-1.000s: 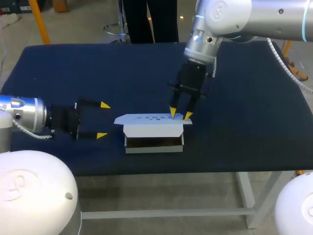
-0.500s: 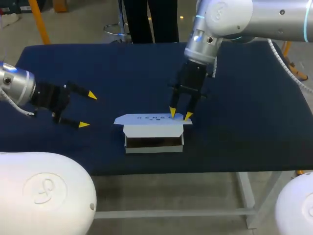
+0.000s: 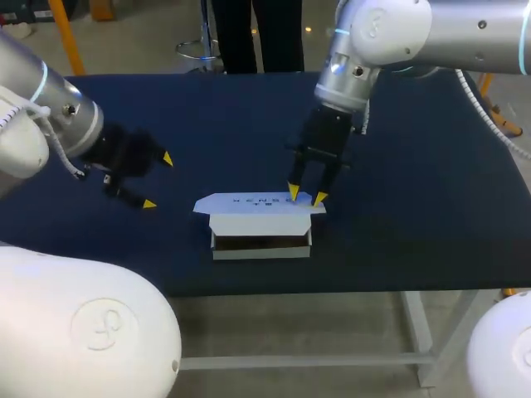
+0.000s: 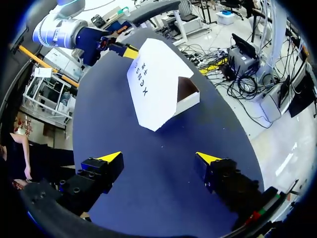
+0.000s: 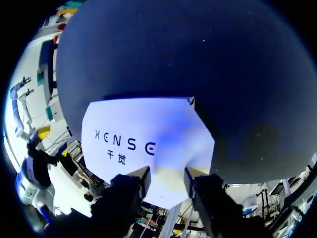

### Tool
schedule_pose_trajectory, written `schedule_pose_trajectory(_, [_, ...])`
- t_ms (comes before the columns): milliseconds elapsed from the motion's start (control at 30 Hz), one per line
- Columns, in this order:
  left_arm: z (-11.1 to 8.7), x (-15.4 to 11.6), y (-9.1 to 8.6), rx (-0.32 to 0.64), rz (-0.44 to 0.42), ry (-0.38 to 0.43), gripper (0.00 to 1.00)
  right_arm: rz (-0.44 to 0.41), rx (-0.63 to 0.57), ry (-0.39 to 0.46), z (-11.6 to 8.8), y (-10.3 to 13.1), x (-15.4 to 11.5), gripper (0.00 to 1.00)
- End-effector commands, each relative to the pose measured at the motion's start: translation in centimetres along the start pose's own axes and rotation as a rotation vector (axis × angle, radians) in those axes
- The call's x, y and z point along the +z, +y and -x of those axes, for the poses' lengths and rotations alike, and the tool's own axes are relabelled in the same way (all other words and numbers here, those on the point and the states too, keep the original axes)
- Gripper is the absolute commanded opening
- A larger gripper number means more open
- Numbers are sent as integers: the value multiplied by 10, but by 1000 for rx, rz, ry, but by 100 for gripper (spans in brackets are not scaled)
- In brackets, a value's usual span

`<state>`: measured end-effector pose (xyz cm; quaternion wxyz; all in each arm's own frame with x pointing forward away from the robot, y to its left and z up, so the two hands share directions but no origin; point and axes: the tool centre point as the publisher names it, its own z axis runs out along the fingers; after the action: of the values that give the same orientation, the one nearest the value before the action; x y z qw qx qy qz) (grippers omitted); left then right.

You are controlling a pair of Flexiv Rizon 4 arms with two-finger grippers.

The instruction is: Assemble the packaging by folding the flat box into shape, placing the metal phone stand inside, and closing the box properly

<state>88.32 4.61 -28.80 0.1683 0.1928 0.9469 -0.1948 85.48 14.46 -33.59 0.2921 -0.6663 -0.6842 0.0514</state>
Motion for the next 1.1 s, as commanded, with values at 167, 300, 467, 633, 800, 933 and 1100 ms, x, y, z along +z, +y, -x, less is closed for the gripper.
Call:
schedule_pose_trajectory(167, [21,0,-24,-380,88,159,100,1,6,4,2,1,2,49])
schedule_pose_trajectory(300, [36,-1,-23,-736,209,167,100,3,9,4,3,1,2,49])
schedule_pose_trajectory(467, [36,-1,-23,-736,209,167,100,4,10,8,4,1,2,49])
schedule_pose_trajectory(633, [36,-1,-23,-736,209,167,100,3,8,15,5,1,4,49])
schedule_pose_trajectory(800, [43,5,-29,-906,212,235,100,3,12,18,6,1,5,48])
schedule_pose_trajectory(933, [51,19,-37,-1183,251,354,100,8,15,21,7,0,5,48])
schedule_pose_trajectory(1100, [53,33,-41,-1435,309,480,100,14,16,22,7,-1,6,48])
